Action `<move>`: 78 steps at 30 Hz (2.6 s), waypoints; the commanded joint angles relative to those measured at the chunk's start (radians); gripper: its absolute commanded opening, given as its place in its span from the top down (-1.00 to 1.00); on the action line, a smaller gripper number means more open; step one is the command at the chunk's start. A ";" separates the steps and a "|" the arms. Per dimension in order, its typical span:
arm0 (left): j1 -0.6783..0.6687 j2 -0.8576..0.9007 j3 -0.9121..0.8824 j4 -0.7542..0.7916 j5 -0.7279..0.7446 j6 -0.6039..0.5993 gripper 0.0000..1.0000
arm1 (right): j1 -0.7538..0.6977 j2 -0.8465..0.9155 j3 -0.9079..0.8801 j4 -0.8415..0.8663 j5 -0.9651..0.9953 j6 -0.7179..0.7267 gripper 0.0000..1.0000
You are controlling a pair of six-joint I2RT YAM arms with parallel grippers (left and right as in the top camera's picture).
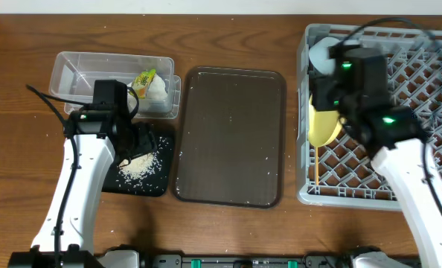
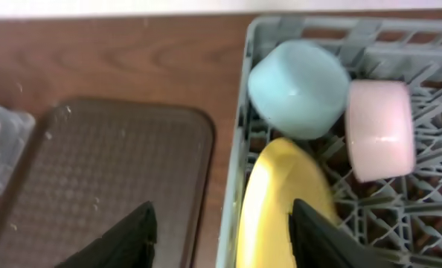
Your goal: Sort waste into correct bins and load items into the dishwasher rack
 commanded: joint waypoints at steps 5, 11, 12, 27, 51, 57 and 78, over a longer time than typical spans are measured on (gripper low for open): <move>0.002 -0.027 0.081 -0.047 0.048 0.117 -0.68 | -0.215 -0.029 -0.001 -0.134 -0.148 -0.030 -0.99; 0.003 -0.034 0.081 -0.194 0.048 0.124 -0.69 | -0.335 -0.043 -0.001 -0.319 -0.110 -0.033 -0.98; 0.003 -0.042 0.081 -0.202 0.048 0.124 -0.69 | -0.343 -0.049 -0.001 -0.336 -0.108 -0.033 -0.98; 0.003 -0.635 -0.185 0.029 0.011 0.124 -0.86 | -0.347 -0.470 -0.337 -0.204 -0.138 -0.097 -0.98; 0.003 -0.795 -0.227 0.072 0.011 0.124 -0.89 | -0.347 -0.735 -0.514 -0.376 -0.134 -0.097 -0.99; 0.003 -0.795 -0.227 0.072 0.011 0.124 -0.89 | -0.347 -0.735 -0.514 -0.378 -0.134 -0.097 -0.99; 0.003 -0.795 -0.227 0.072 0.011 0.124 -0.89 | -0.190 -1.198 -1.046 0.475 -0.124 -0.116 -0.98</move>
